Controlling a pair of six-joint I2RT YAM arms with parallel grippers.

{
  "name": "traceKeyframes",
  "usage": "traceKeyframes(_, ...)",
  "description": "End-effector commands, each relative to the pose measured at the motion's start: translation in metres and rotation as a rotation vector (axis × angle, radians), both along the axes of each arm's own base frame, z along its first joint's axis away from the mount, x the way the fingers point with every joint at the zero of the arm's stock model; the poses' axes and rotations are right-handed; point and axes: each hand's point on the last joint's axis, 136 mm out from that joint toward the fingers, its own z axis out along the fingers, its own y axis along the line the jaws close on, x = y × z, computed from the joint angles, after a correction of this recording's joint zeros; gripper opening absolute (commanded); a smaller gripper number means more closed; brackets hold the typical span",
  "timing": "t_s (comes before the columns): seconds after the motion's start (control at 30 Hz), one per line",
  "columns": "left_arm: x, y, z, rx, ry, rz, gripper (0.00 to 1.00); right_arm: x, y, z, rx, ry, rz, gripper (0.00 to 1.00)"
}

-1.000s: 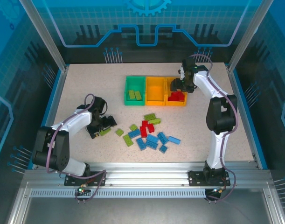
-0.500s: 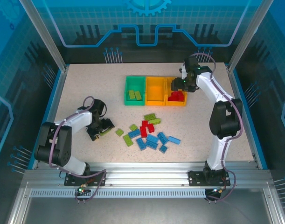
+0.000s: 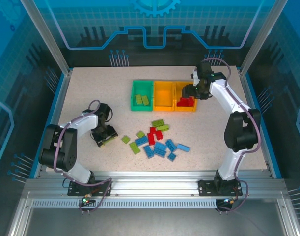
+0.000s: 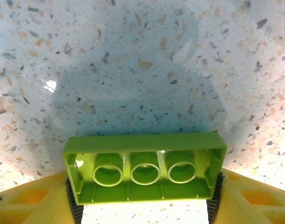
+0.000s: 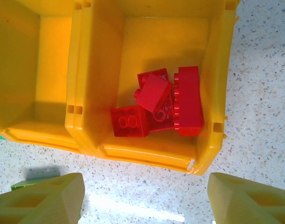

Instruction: Sort the legos into containers by color

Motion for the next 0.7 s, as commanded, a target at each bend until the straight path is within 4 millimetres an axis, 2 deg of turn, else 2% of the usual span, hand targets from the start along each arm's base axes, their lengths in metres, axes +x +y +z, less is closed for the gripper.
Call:
traceKeyframes(0.0, 0.034, -0.003, -0.002, -0.019, -0.128, -0.046, 0.57, -0.008, -0.003, 0.004, -0.018, -0.007, 0.008, 0.71)
traceKeyframes(0.1, 0.041, -0.006, 0.009, -0.03, -0.164, -0.063, 0.57, -0.01, -0.002, 0.002, -0.015, -0.003, 0.007, 0.71)
traceKeyframes(0.23, 0.061, -0.016, 0.037, -0.043, -0.251, -0.116, 0.57, -0.012, -0.002, -0.001, -0.01, 0.004, 0.0, 0.71)
traceKeyframes(0.4, 0.107, -0.043, 0.082, -0.047, -0.4, -0.245, 0.59, -0.015, 0.003, 0.0, 0.01, 0.006, 0.004, 0.7)
traceKeyframes(0.53, 0.153, -0.074, 0.122, -0.044, -0.508, -0.37, 0.61, -0.025, 0.016, 0.003, 0.006, -0.006, 0.056, 0.7)
traceKeyframes(0.67, 0.192, -0.106, 0.137, -0.042, -0.553, -0.487, 0.61, -0.043, 0.036, -0.001, 0.0, -0.002, 0.12, 0.7)
